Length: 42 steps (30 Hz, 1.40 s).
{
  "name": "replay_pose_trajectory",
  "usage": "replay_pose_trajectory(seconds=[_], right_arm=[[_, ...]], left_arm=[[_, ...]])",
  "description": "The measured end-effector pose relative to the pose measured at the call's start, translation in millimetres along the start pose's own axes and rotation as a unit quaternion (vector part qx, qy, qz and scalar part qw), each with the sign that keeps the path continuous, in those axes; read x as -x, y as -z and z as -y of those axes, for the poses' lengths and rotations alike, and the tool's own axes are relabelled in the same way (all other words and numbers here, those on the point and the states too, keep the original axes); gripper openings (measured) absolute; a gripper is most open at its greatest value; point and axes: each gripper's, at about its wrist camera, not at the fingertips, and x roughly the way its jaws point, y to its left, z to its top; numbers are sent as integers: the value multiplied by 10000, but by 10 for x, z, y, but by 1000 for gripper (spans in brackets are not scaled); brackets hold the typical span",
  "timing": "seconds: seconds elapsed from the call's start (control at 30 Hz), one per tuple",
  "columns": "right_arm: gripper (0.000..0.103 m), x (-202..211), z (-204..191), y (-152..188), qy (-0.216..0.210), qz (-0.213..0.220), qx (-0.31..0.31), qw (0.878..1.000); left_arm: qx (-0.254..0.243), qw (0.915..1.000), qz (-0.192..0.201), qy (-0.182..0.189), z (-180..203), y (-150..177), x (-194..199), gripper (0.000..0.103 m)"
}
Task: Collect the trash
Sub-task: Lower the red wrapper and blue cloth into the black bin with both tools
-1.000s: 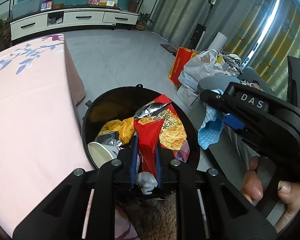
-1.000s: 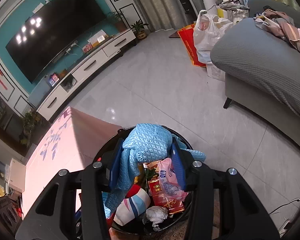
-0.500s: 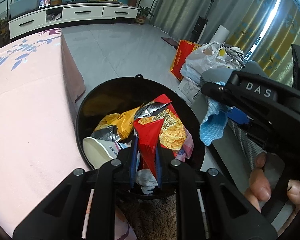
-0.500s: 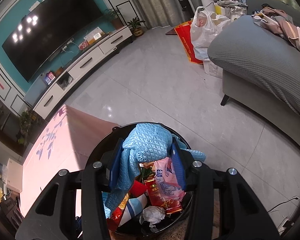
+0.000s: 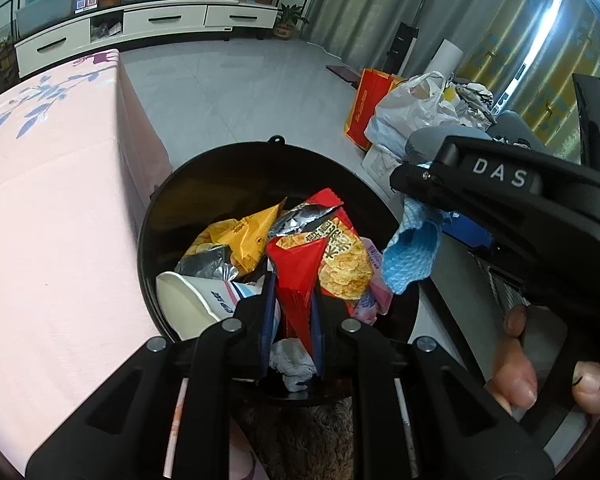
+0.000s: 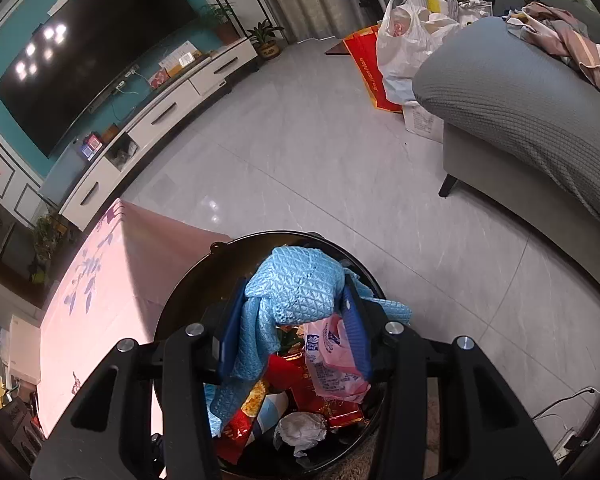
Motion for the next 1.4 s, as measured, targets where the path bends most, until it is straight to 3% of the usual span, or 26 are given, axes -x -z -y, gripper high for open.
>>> replay_pose_trajectory(seconds=[0.83,0.97,1.4], right_arm=[[46,-211,-121,51,73,-388,88,9992],[46,-226,-102,39,-95,-479,31,9988],[46,-296,-169,49,124,-553,222,9981]], left_arm=[[-32,9995,-251,-209,44,34,-200,16],[-63,9994,-238,-245,51,31,-193,16],[-11,9993,-317,-207,10,12,-260,16]])
